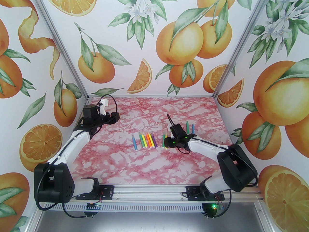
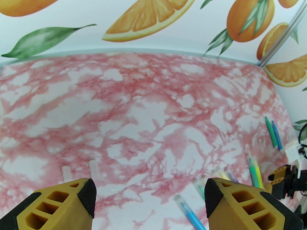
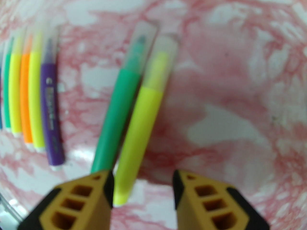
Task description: Open the pen caps
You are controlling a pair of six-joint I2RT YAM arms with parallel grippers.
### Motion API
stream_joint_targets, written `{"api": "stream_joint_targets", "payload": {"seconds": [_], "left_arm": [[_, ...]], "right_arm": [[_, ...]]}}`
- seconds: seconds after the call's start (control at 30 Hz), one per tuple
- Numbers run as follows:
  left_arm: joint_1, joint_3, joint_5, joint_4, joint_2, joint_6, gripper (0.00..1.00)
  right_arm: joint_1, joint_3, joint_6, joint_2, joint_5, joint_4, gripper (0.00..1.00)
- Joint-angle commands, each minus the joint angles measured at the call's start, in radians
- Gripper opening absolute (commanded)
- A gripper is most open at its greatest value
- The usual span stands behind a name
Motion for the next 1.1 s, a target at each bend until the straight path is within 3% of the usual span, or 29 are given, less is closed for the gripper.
{"api": "stream_joint_targets", "payload": {"seconds": [0.0, 0.77, 1.07], "left_arm": [[-0.006, 0.009, 0.012, 0.0, 0.003, 0.005, 0.78], [-0.012, 0.018, 0.003, -0.018, 0.009, 0.008, 0.79], [-0.016, 0.021, 0.003, -0.016, 0.015, 0.001, 0.8]], "right_arm": [[0.014, 0.047, 0.012, 0.036, -0.006, 0.001, 0.46], [0.031, 0.077, 0.001, 0.075, 0.048, -0.049, 0.38], [0.052, 0.134, -0.027, 0.12, 0.18, -0.155, 0.36]]}}
